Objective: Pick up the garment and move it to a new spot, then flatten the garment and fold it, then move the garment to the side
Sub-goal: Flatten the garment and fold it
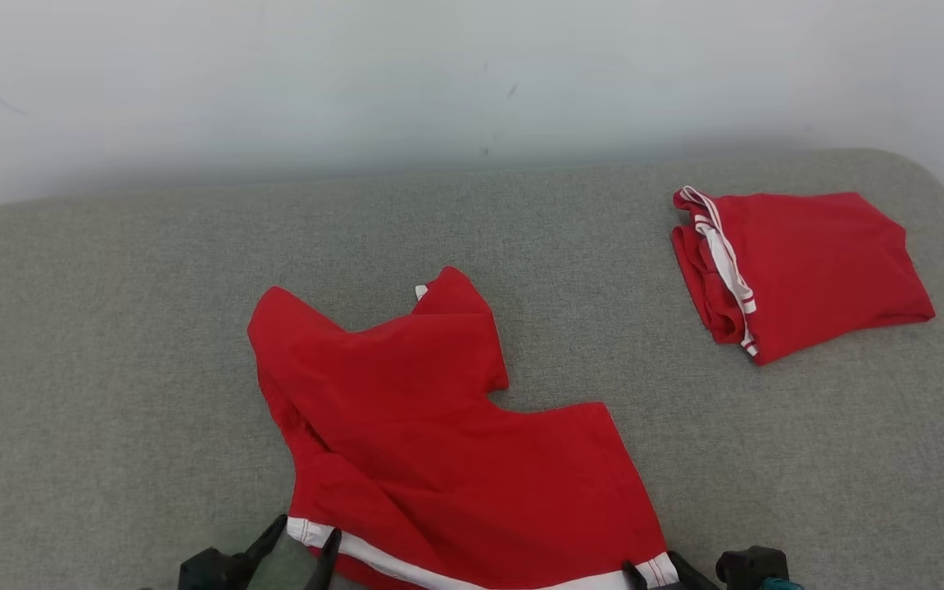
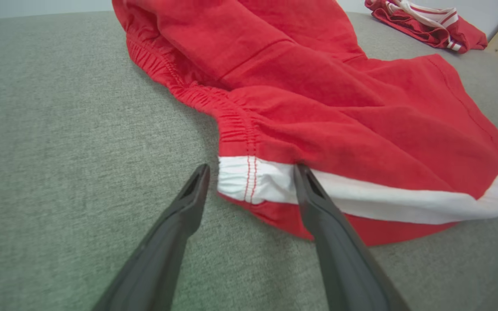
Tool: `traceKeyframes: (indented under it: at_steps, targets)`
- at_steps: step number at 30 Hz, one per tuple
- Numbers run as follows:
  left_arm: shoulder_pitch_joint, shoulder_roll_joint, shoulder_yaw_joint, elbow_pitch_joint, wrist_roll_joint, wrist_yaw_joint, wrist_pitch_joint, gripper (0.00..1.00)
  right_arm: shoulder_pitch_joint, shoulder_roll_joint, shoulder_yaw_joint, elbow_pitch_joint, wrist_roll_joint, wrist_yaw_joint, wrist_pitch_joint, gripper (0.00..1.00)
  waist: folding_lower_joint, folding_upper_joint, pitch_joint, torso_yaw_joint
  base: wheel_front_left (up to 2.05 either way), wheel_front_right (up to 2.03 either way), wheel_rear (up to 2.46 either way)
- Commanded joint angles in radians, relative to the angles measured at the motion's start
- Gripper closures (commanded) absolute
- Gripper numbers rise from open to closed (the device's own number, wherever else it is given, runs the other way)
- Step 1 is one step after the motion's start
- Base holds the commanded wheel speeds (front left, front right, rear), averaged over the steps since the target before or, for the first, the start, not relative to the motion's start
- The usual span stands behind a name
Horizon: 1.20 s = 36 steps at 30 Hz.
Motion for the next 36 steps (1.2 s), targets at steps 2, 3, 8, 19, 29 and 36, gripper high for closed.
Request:
traceKeyframes:
  at_steps: [2,3,8,19,29,36]
  targets:
    - [-0.020,-0.001,-0.015,0.027,-0.014,-0.004,-0.003,0.00,0.010,0.008,0.014,0.041,0.003,0.000,0.016,0.65,-0.0001,-0.0001,-0.006,0.002,0.00,0.00,0.00]
    - [-0.024,0.000,-0.021,0.041,-0.019,-0.005,0.002,0.06,0.008,0.011,0.017,0.048,0.005,0.000,0.013,1.00,-0.0001,-0.0001,-0.009,0.003,0.00,0.00,0.00]
    - [-0.035,-0.006,-0.028,0.056,-0.031,-0.004,-0.016,1.00,-0.002,0.008,0.013,0.052,0.023,0.000,-0.015,1.00,-0.0001,-0.0001,-0.027,0.005,0.00,0.00,0.00]
    - [0.133,0.024,0.000,-0.163,-0.053,0.036,-0.027,1.00,0.084,-0.016,-0.041,-0.134,0.080,0.000,-0.054,1.00,-0.0001,-0.0001,-0.066,0.039,0.00,0.00,0.00]
    - [-0.001,0.067,-0.006,-0.315,-0.040,0.028,0.062,1.00,0.015,-0.038,-0.090,-0.350,0.087,0.000,0.064,1.00,-0.0001,-0.0001,-0.028,0.024,0.00,0.00,0.00]
    - [-0.347,0.136,-0.032,-0.320,-0.069,-0.002,0.176,1.00,-0.299,-0.035,-0.124,-0.329,0.128,0.000,0.154,1.00,-0.0001,-0.0001,0.087,0.002,0.00,0.00,0.00]
